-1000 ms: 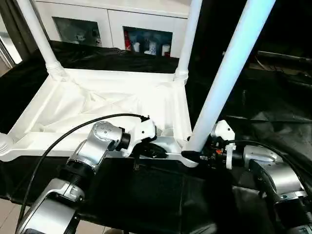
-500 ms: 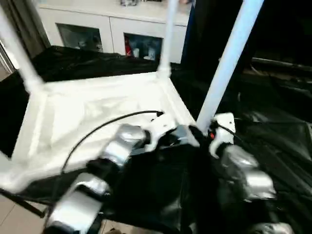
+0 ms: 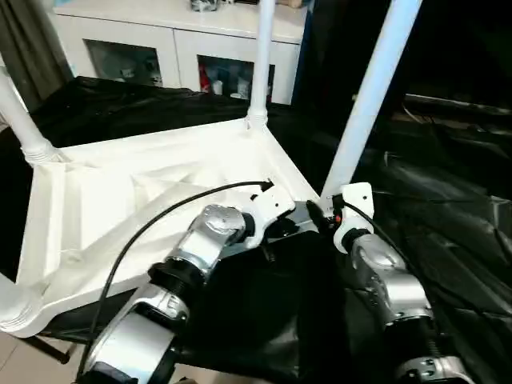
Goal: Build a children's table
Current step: Rotate leg to tighten
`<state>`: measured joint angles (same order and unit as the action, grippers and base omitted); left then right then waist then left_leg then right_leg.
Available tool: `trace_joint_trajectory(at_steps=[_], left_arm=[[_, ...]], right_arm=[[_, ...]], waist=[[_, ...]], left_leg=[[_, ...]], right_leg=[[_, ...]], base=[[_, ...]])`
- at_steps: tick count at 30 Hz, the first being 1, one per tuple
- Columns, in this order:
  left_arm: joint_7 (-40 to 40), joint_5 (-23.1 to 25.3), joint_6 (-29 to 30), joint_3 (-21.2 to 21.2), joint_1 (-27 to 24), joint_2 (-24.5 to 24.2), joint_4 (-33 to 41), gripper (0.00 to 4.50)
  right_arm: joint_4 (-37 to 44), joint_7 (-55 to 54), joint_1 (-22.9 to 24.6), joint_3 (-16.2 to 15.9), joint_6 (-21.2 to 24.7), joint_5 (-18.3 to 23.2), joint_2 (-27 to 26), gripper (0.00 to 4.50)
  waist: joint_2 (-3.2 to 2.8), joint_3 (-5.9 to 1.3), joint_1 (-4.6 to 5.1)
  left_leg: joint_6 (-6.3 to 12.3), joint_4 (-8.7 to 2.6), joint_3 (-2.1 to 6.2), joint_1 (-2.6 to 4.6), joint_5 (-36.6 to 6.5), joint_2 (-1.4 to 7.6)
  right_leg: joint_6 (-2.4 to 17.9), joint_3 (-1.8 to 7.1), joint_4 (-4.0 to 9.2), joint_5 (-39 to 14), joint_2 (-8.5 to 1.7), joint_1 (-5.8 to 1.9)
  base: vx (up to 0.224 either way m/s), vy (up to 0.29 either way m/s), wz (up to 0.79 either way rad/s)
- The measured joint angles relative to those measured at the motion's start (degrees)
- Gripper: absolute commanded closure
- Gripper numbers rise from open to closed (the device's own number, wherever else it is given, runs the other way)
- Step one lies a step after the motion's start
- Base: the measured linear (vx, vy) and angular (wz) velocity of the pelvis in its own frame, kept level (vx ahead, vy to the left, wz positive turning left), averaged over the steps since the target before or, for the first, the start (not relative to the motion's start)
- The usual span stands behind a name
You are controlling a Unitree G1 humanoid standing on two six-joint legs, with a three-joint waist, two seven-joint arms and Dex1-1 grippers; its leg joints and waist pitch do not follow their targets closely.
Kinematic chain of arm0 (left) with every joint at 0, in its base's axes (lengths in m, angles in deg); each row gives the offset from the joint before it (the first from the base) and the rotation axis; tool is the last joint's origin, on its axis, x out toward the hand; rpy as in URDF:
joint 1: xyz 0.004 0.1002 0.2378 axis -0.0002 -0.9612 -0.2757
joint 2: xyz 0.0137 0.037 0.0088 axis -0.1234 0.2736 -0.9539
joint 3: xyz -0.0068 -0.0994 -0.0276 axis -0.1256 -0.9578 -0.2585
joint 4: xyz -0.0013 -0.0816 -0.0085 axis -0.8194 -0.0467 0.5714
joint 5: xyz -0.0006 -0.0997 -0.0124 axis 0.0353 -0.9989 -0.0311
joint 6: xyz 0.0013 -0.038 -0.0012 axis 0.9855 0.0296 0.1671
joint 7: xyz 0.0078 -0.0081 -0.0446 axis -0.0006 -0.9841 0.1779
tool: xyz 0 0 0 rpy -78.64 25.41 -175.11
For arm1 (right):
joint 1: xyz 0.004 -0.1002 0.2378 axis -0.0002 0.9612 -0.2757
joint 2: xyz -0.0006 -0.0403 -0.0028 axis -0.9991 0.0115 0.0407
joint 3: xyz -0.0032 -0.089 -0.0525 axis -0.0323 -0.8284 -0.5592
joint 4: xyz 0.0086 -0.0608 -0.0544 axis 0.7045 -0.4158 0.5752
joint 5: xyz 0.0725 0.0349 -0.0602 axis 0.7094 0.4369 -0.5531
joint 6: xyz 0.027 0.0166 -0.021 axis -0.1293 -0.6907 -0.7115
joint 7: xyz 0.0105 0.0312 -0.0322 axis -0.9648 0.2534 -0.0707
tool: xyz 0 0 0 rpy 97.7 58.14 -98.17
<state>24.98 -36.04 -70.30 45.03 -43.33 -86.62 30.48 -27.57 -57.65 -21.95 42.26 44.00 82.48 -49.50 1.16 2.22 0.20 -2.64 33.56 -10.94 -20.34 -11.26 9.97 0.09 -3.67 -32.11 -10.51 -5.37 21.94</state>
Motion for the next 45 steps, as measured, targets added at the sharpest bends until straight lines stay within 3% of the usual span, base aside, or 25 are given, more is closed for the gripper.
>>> trace_joint_trajectory(at_steps=[4, 7, 12, 21, 35, 45], left_arm=[[-6.04, -1.74, -1.62, 0.05, -0.81, -2.87, 1.40, 4.50], [-13.09, -3.72, -2.86, 0.52, -2.04, -5.82, 3.67, 4.50], [-24.33, -6.36, -4.61, 1.23, -3.48, -10.51, 7.29, 4.50], [-28.58, -7.67, -4.07, 2.04, -4.30, -12.27, 8.70, 4.50], [-27.70, -7.51, -4.49, 2.13, -4.34, -11.74, 8.41, 4.50], [-11.22, -4.24, -4.02, -0.05, -0.49, -5.86, 0.99, 4.50]], right_arm=[[1.52, 10.58, 1.23, -1.23, -0.16, 2.21, 5.00, 0.98], [3.38, 20.78, 2.30, -2.71, 0.05, 4.69, 10.01, 0.98], [7.39, 34.40, 3.67, -5.09, 1.64, 8.20, 15.37, 0.98], [9.14, 43.27, 4.18, -7.40, 3.13, 9.37, 19.54, 0.98], [9.13, 42.36, 4.91, -6.77, 3.40, 9.84, 18.51, 1.93], [2.69, 18.11, 2.67, -0.16, 1.81, 7.54, 6.86, 1.98]], waist=[[-0.01, 0.02, 0.07], [0.00, 0.02, -0.44], [-0.03, 0.01, -1.49], [-0.04, 0.04, -2.38], [-0.02, 0.12, -2.20], [0.14, 0.23, -1.76]], left_leg=[[0.00, -0.39, 0.01, 0.02, 0.01, 0.05], [0.00, -0.39, -0.01, 0.02, 0.01, 0.12], [0.29, -0.36, -0.17, -0.68, 0.21, 0.33], [0.11, 0.13, -0.38, -0.69, -0.05, 0.46], [0.04, 0.30, -0.38, -0.67, -0.04, 0.45], [-0.02, 0.32, -0.35, -0.56, -0.01, 0.42]], right_leg=[[0.09, -0.09, -0.08, 0.33, 0.05, 0.11], [0.23, -0.09, -0.35, 1.13, 0.06, 0.19], [0.10, -0.09, -1.18, 0.61, 0.11, 1.19], [0.40, -0.04, -1.67, 0.43, 0.09, 1.26], [0.38, 0.03, -1.90, 0.42, 0.07, 1.22], [-0.02, 0.07, -1.73, 0.18, 0.06, 1.15]], base=[[0.000, 0.000, 0.00], [0.059, -0.032, 0.04], [0.039, -0.016, 0.02], [0.000, 0.000, 0.00], [0.000, 0.000, 0.00], [0.000, 0.000, 0.00]])
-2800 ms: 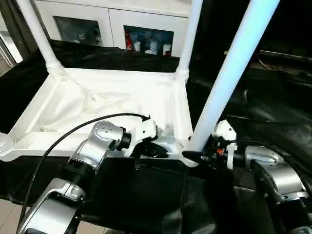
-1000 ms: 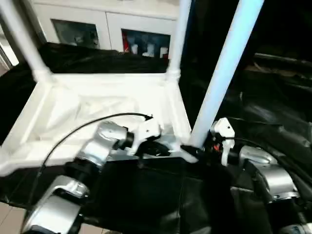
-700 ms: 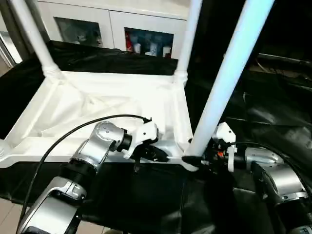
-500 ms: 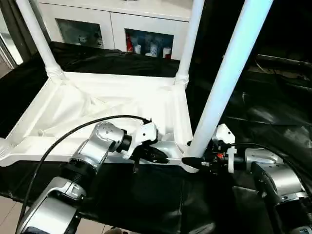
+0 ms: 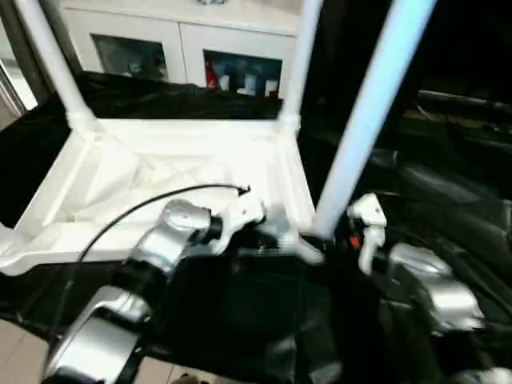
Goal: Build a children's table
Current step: Rotate leg to tighten
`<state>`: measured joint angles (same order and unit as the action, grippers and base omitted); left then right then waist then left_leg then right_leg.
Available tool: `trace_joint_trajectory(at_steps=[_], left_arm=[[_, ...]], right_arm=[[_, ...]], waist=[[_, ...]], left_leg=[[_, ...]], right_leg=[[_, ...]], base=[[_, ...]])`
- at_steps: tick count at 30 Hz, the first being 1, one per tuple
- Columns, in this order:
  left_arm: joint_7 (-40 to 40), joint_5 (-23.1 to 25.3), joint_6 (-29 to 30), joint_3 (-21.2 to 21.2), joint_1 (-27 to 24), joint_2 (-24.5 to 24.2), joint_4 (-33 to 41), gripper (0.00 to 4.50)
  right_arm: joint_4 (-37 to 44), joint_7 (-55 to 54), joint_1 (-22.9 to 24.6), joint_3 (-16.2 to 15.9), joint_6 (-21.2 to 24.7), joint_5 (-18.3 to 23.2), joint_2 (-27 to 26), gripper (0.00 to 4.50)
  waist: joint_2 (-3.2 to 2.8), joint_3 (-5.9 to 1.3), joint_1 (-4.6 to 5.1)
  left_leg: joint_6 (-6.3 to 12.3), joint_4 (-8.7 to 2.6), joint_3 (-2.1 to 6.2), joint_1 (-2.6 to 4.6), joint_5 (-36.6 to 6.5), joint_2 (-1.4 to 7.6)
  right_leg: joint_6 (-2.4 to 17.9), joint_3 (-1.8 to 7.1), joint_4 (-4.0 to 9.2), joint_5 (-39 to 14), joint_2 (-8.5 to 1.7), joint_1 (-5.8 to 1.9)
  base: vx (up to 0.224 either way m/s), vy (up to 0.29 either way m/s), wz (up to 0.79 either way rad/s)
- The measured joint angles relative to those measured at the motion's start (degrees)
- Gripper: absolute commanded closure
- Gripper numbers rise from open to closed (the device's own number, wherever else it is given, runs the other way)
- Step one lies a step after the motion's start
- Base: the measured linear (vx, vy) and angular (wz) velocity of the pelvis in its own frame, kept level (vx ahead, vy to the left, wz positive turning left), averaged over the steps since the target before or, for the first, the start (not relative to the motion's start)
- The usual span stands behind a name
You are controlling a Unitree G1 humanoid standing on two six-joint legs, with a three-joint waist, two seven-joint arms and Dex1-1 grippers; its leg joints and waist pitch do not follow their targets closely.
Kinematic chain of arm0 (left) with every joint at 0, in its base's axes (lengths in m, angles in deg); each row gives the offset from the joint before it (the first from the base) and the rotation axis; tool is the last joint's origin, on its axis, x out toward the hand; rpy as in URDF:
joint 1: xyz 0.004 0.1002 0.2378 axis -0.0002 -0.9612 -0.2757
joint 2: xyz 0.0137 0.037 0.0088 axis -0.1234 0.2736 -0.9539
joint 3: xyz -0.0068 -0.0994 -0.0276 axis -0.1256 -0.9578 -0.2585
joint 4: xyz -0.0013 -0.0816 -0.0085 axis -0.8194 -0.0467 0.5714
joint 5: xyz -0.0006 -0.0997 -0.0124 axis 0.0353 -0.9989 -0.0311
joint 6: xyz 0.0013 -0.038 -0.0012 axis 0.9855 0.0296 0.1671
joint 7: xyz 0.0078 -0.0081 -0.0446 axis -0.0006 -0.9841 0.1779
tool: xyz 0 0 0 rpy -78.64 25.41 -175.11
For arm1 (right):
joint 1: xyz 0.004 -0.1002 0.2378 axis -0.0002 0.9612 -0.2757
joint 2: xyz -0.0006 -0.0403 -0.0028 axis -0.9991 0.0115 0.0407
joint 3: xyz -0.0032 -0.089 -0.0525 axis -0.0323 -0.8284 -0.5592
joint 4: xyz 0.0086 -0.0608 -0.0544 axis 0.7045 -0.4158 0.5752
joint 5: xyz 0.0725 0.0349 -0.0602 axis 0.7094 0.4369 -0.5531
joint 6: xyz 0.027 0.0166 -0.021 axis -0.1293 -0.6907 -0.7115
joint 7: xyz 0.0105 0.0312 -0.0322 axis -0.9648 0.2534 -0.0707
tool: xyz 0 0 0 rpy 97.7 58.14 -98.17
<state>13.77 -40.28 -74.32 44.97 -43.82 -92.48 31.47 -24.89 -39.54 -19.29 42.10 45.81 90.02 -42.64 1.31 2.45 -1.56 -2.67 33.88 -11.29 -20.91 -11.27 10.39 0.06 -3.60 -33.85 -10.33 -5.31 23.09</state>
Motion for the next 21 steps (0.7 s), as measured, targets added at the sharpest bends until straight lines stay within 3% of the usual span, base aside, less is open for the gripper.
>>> trace_joint_trajectory(at_steps=[6, 9, 12, 13, 14, 17, 21], left_arm=[[11.71, 1.97, 2.88, -1.05, 2.62, 5.62, -3.84, 4.50], [13.90, 2.33, 3.73, -1.12, 2.66, 7.02, -3.87, 4.50], [13.93, 2.33, 3.82, -1.15, 2.66, 7.03, -3.73, 4.50], [13.78, 2.32, 3.81, -1.15, 2.66, 6.97, -3.64, 4.50], [13.63, 2.28, 3.76, -1.16, 2.66, 6.88, -3.62, 4.50], [13.34, 2.27, 3.41, -1.15, 2.66, 6.67, -3.61, 4.50], [10.70, 2.16, 2.31, -1.13, 2.40, 5.14, -2.96, 4.50]], right_arm=[[-4.58, -22.13, -4.24, 4.49, -1.25, -3.34, -9.81, 1.98], [-5.84, -26.79, -4.84, 4.86, -2.98, -4.07, -11.40, 1.98], [-6.52, -27.56, -4.98, 4.98, -4.32, -4.52, -12.05, 1.98], [-6.59, -27.17, -4.99, 4.98, -4.63, -4.76, -11.99, 1.42], [-6.66, -26.95, -4.99, 4.97, -4.87, -4.86, -11.96, 1.28], [-6.73, -25.54, -4.99, 4.39, -5.16, -5.97, -11.54, 1.17], [-6.92, -16.96, -4.97, 1.75, -5.55, -5.81, -6.54, 1.17]], waist=[[-0.04, -0.01, 0.76], [-0.16, -0.08, 0.88], [-0.18, -0.10, 1.07], [-0.19, -0.10, 1.12], [-0.20, -0.10, 1.15], [-0.20, -0.09, 1.19], [-0.24, 0.00, 1.28]], left_leg=[[-0.03, -0.05, 0.00, -0.06, 0.02, -0.05], [-0.02, -0.13, 0.00, -0.06, 0.02, -0.08], [-0.02, -0.13, -0.01, -0.07, 0.02, -0.11], [-0.02, -0.13, -0.01, -0.07, 0.02, -0.11], [-0.02, -0.15, -0.01, -0.07, 0.02, -0.11], [-0.02, -0.25, 0.00, -0.08, 0.02, -0.11], [-0.02, -0.34, 0.00, -0.11, 0.02, -0.09]], right_leg=[[0.01, 0.01, 0.43, 0.01, 0.00, -0.03], [0.03, 0.04, 0.70, 0.02, 0.00, -0.21], [0.06, 0.08, 0.71, 0.05, -0.01, -0.25], [0.07, 0.08, 0.71, 0.07, 0.00, -0.25], [0.07, 0.08, 0.70, 0.08, 0.00, -0.25], [0.06, 0.07, 0.71, 0.10, 0.00, -0.22], [0.04, 0.02, 0.70, 0.11, 0.00, -0.13]], base=[[0.000, 0.000, 0.00], [0.000, 0.000, 0.00], [0.000, 0.000, 0.00], [0.000, 0.000, 0.00], [0.000, 0.000, 0.00], [0.000, 0.000, 0.00], [0.000, 0.000, 0.00]])
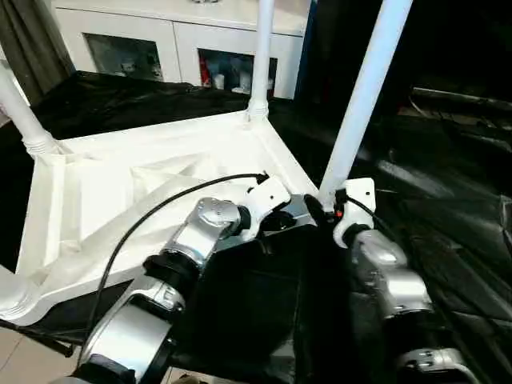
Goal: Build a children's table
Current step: Rotate leg to tighten
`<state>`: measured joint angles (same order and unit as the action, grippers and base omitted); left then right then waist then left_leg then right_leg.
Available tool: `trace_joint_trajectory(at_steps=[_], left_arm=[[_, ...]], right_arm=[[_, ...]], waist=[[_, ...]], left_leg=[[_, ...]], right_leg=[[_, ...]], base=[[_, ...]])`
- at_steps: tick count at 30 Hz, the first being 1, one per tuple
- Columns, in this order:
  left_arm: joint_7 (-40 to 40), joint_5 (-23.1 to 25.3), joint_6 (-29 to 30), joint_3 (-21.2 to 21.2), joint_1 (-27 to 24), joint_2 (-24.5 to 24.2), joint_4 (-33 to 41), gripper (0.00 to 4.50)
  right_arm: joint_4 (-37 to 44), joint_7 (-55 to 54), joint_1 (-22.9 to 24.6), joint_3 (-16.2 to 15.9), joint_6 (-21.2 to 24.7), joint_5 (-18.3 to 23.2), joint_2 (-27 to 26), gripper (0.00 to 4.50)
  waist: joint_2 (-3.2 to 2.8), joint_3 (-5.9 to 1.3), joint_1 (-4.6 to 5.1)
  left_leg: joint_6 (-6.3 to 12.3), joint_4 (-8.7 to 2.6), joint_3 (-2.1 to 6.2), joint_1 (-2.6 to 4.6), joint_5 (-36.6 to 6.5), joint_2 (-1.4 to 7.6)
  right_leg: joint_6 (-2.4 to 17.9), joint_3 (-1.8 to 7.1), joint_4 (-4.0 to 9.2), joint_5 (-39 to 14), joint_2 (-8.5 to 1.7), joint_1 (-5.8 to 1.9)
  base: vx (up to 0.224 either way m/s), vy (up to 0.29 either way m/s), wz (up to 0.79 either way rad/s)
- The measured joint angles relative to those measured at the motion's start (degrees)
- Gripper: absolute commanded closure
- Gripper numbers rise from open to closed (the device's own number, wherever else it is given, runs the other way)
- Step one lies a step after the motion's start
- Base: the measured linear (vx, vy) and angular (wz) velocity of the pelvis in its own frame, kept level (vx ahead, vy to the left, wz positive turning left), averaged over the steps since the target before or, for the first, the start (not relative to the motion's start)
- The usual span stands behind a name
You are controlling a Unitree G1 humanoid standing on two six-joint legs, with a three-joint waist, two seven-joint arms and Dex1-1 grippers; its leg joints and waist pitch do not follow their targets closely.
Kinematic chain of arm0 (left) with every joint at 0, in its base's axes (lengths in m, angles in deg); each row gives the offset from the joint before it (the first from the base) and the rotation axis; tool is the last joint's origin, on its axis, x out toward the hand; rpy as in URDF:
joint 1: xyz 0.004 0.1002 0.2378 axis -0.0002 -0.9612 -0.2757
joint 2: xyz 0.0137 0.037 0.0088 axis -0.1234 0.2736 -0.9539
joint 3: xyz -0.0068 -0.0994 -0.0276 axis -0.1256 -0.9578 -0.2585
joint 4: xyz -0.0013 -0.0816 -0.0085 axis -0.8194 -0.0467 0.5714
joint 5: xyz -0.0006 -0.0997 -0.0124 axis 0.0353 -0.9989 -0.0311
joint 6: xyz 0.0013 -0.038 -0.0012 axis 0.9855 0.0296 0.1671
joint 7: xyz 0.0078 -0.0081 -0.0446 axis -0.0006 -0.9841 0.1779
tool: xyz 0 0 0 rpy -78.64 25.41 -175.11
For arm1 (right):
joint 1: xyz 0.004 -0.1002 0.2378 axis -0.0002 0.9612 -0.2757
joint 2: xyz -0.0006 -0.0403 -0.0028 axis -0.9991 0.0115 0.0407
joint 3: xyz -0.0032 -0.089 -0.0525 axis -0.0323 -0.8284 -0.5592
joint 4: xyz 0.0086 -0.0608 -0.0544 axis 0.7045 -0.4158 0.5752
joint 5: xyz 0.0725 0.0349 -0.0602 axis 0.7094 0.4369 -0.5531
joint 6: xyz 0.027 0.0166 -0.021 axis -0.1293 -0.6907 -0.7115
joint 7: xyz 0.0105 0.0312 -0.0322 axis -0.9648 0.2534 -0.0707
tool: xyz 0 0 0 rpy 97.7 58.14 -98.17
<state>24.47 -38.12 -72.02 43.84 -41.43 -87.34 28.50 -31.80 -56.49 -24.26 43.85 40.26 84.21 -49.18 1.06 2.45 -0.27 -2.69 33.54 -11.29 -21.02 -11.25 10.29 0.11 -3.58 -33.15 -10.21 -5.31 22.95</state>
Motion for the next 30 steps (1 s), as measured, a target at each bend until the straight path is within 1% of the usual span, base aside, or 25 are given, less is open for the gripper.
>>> trace_joint_trajectory(at_steps=[2, 7, 10, 12, 14, 16, 18, 20, 21, 26, 27, 30], left_arm=[[-1.85, -0.06, -0.48, 0.01, -0.38, -0.99, 0.74, 4.50], [-10.43, -1.53, -2.44, 0.87, -1.75, -4.91, 3.58, 4.50], [-15.80, -2.38, -3.30, 1.38, -2.77, -6.74, 5.63, 4.50], [-19.52, -3.35, -3.65, 2.12, -3.36, -8.10, 6.89, 4.50], [-21.69, -3.72, -3.93, 2.39, -3.41, -9.08, 7.02, 4.50], [-23.28, -3.97, -4.04, 2.42, -3.55, -9.72, 7.20, 4.50], [-24.63, -4.49, -3.58, 2.39, -3.93, -10.60, 7.67, 4.50], [-25.27, -4.82, -3.38, 2.35, -4.22, -11.06, 7.95, 4.50], [-25.37, -4.89, -3.38, 2.36, -4.37, -11.14, 8.06, 4.50], [-26.05, -4.97, -3.40, 2.36, -4.81, -11.50, 8.57, 4.50], [-26.15, -4.97, -3.41, 2.37, -4.82, -11.49, 8.58, 4.50], [-26.51, -4.99, -3.40, 2.36, -4.89, -11.56, 8.64, 4.50]], right_arm=[[0.20, 4.65, 0.30, -0.75, -0.19, 0.47, 1.96, 1.17], [3.80, 19.47, 2.45, -2.71, -0.56, 3.18, 8.94, 1.17], [6.22, 26.42, 3.01, -3.66, -0.58, 5.23, 11.30, 1.17], [7.28, 31.37, 3.31, -4.72, -0.58, 6.55, 13.45, 1.17], [8.33, 35.18, 4.01, -5.51, -0.41, 7.31, 15.50, 1.17], [9.31, 39.42, 4.79, -6.26, 0.54, 7.61, 17.48, 1.17], [9.38, 42.14, 5.48, -6.79, 0.79, 7.66, 19.05, 1.17], [9.38, 43.08, 5.76, -6.80, 0.87, 7.66, 19.38, 1.17], [9.38, 43.47, 5.75, -6.86, 0.98, 7.66, 19.37, 1.33], [9.36, 43.75, 5.59, -7.22, 1.68, 8.21, 19.36, 1.54], [9.36, 43.78, 5.59, -7.24, 1.81, 8.61, 19.33, 1.74], [9.37, 43.84, 5.58, -7.18, 2.12, 8.81, 19.32, 1.85]], waist=[[-0.01, 0.01, 0.03], [-0.08, 0.05, -0.07], [-0.09, 0.04, -0.08], [-0.09, 0.04, -0.35], [-0.09, 0.04, -0.81], [-0.08, 0.04, -0.97], [-0.07, 0.06, -1.20], [-0.07, 0.06, -1.21], [-0.07, 0.06, -1.26], [-0.07, 0.05, -1.39], [-0.07, 0.05, -1.40], [-0.07, 0.05, -1.46]], left_leg=[[0.00, -0.08, 0.00, -0.01, 0.00, 0.02], [0.02, -0.28, -0.01, -0.05, 0.01, 0.06], [0.16, -0.32, -0.03, -0.08, 0.09, 0.09], [0.39, -0.36, -0.05, -0.15, 0.13, 0.09], [0.49, -0.36, -0.09, -0.16, 0.07, 0.09], [0.52, -0.34, -0.13, -0.15, 0.05, 0.09], [0.52, -0.31, -0.14, -0.11, 0.05, 0.12], [0.51, -0.26, -0.16, -0.06, 0.06, 0.15], [0.49, -0.24, -0.16, -0.04, 0.05, 0.17], [0.22, -0.02, -0.17, -0.04, -0.11, 0.25], [0.22, 0.02, -0.18, -0.04, -0.11, 0.25], [0.23, 0.05, -0.18, -0.04, -0.11, 0.25]], right_leg=[[0.03, -0.04, -0.01, 0.06, 0.00, 0.04], [0.28, -0.10, -0.03, 0.37, 0.02, 0.11], [0.14, -0.12, -0.02, 0.27, 0.03, 0.14], [0.24, -0.13, 0.00, 0.12, 0.03, 0.19], [0.34, -0.12, 0.00, 0.06, 0.02, 0.19], [0.35, -0.11, 0.00, 0.05, 0.02, 0.19], [0.35, -0.11, -0.04, 0.05, 0.02, 0.18], [0.35, -0.11, -0.12, 0.06, 0.03, 0.17], [0.35, -0.10, -0.18, 0.06, 0.03, 0.17], [0.35, -0.11, -0.35, 0.06, 0.05, 0.16], [0.35, -0.10, -0.37, 0.06, 0.05, 0.16], [0.35, -0.10, -0.41, 0.06, 0.04, 0.15]], base=[[0.000, 0.000, 0.00], [0.000, 0.000, 0.00], [0.000, 0.000, 0.00], [0.000, 0.000, 0.00], [0.000, 0.000, 0.00], [0.000, 0.000, 0.00], [0.000, 0.000, 0.00], [0.000, 0.000, 0.00], [0.000, 0.000, 0.00], [0.000, 0.000, 0.00], [0.000, 0.000, 0.00], [0.000, 0.000, 0.00]])
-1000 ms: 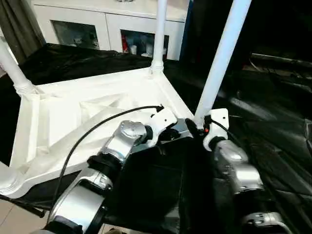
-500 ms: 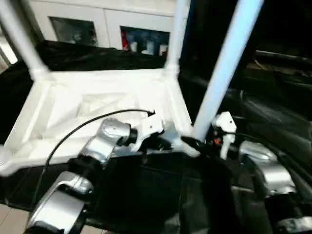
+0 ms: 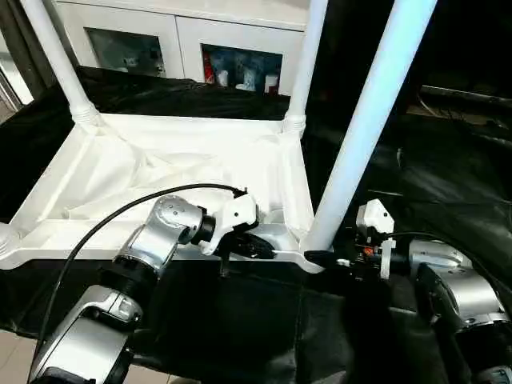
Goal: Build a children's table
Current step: Rotate leg to tighten
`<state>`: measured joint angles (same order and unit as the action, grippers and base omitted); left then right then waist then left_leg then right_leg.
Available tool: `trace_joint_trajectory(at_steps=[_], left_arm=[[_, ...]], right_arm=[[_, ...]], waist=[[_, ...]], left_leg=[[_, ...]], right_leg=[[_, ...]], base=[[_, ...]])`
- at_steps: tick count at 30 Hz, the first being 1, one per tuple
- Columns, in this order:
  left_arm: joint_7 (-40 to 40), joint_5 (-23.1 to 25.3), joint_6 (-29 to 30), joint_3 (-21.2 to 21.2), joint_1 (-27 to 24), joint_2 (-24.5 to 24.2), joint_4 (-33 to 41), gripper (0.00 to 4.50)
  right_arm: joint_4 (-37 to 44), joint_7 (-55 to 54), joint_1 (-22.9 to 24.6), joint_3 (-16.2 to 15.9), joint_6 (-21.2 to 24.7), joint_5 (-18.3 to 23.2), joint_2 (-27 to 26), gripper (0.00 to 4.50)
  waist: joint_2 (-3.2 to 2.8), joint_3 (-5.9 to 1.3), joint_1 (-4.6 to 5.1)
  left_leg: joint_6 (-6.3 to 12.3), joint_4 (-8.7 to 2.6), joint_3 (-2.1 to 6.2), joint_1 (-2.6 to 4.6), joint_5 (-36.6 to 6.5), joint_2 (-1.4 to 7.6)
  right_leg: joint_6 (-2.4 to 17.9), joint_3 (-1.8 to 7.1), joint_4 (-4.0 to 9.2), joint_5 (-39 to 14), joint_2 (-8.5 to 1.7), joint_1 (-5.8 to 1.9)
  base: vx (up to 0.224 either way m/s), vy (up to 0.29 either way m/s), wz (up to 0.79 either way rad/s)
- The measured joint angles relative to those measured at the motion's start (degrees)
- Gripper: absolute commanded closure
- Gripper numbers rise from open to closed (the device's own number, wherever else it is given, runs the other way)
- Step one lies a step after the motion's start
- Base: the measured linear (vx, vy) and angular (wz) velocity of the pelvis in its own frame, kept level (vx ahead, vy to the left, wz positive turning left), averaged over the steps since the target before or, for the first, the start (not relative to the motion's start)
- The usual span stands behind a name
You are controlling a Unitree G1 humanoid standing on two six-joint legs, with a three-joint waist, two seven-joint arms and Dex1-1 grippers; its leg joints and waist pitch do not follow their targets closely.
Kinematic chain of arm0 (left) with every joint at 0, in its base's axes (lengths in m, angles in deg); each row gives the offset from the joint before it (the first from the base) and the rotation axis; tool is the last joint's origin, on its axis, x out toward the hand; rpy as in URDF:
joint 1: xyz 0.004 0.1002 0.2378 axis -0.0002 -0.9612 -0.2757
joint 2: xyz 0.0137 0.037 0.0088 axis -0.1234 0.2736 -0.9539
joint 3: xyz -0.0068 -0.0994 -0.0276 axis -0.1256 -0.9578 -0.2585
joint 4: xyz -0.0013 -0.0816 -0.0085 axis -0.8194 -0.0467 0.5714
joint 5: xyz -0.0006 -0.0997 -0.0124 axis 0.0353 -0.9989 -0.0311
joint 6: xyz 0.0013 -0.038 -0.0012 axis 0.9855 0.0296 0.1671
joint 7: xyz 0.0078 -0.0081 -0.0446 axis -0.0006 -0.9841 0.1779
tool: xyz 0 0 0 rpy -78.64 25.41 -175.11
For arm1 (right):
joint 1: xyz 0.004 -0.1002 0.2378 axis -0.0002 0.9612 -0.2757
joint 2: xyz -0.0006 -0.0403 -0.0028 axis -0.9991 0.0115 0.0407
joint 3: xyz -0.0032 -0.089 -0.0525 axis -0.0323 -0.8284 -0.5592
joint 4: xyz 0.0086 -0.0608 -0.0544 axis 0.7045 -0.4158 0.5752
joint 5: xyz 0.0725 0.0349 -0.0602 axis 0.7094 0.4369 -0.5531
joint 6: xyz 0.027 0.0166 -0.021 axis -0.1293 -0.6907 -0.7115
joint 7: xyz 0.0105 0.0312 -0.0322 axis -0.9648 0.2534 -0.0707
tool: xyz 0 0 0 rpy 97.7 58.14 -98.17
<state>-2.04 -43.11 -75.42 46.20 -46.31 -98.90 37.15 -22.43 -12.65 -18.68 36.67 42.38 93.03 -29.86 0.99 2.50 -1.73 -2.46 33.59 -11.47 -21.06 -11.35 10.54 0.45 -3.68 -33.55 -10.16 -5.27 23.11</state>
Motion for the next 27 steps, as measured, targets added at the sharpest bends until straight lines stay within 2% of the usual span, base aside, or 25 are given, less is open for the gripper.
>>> trace_joint_trajectory(at_steps=[3, 12, 14, 18, 20, 24, 27], left_arm=[[0.01, -0.01, 0.04, 0.00, -0.04, -0.02, 0.07, 4.50], [2.60, 0.70, -0.05, 0.02, -0.11, 1.29, -0.59, 4.50], [7.05, 1.60, -0.03, -0.19, 0.94, 3.26, -2.99, 4.50], [16.94, 4.08, 1.69, -0.39, 3.80, 6.90, -7.43, 4.50], [19.89, 4.49, 2.57, -0.60, 3.96, 8.35, -8.20, 4.50], [24.66, 5.28, 4.63, -1.37, 4.21, 10.52, -9.11, 4.50], [26.47, 5.81, 5.05, -1.70, 4.20, 11.33, -9.44, 4.50]], right_arm=[[0.13, 0.05, 0.04, 0.03, -0.03, 0.00, -0.02, 2.18], [1.23, -1.70, 1.43, 0.74, -0.11, -0.20, -0.07, 2.34], [0.77, -6.55, 1.60, 1.88, -0.21, -1.46, -2.26, 2.39], [-2.02, -21.43, 0.08, 4.05, -0.44, -4.97, -8.11, 2.47], [-2.48, -27.20, -0.28, 5.09, 0.73, -5.15, -11.41, 2.48], [-4.48, -41.88, -1.88, 7.85, 1.70, -6.70, -20.06, 2.49], [-6.17, -47.21, -3.21, 8.05, 1.27, -7.43, -22.49, 2.49]], waist=[[0.00, 0.00, -0.05], [-0.03, -0.04, -0.31], [0.02, -0.08, -0.35], [0.05, -0.12, 0.23], [0.00, -0.14, 0.67], [-0.10, -0.11, 2.44], [-0.56, 0.13, 3.36]], left_leg=[[0.01, 0.03, 0.00, 0.01, 0.01, 0.02], [-0.03, 0.33, 0.00, 0.09, -0.01, 0.03], [-0.04, 0.36, 0.00, 0.19, -0.01, 0.03], [-0.05, 0.40, 0.05, 0.46, -0.01, -0.01], [-0.05, 0.30, 0.23, 0.65, -0.02, -0.01], [-0.05, 0.29, 0.54, 1.02, -0.03, -0.10], [-0.05, 0.25, 1.73, 0.98, -0.04, -0.25]], right_leg=[[0.00, 0.00, -0.06, 0.00, 0.00, 0.00], [0.00, 0.02, -0.40, 0.00, -0.04, -0.10], [-0.03, 0.06, -0.42, -0.02, -0.04, -0.29], [-0.43, 0.05, -0.06, -0.26, -0.06, -0.52], [-0.45, -0.16, 0.44, -0.27, -0.05, -0.81], [-0.49, -0.44, 1.19, -0.30, -0.05, -1.14], [-0.50, -1.66, 2.73, -0.31, -0.07, -1.83]], base=[[0.000, 0.000, 0.00], [0.000, 0.000, 0.00], [-0.031, -0.001, 0.04], [-0.045, 0.008, -0.04], [0.000, 0.000, 0.00], [0.000, 0.000, 0.00], [0.000, 0.000, 0.00]])
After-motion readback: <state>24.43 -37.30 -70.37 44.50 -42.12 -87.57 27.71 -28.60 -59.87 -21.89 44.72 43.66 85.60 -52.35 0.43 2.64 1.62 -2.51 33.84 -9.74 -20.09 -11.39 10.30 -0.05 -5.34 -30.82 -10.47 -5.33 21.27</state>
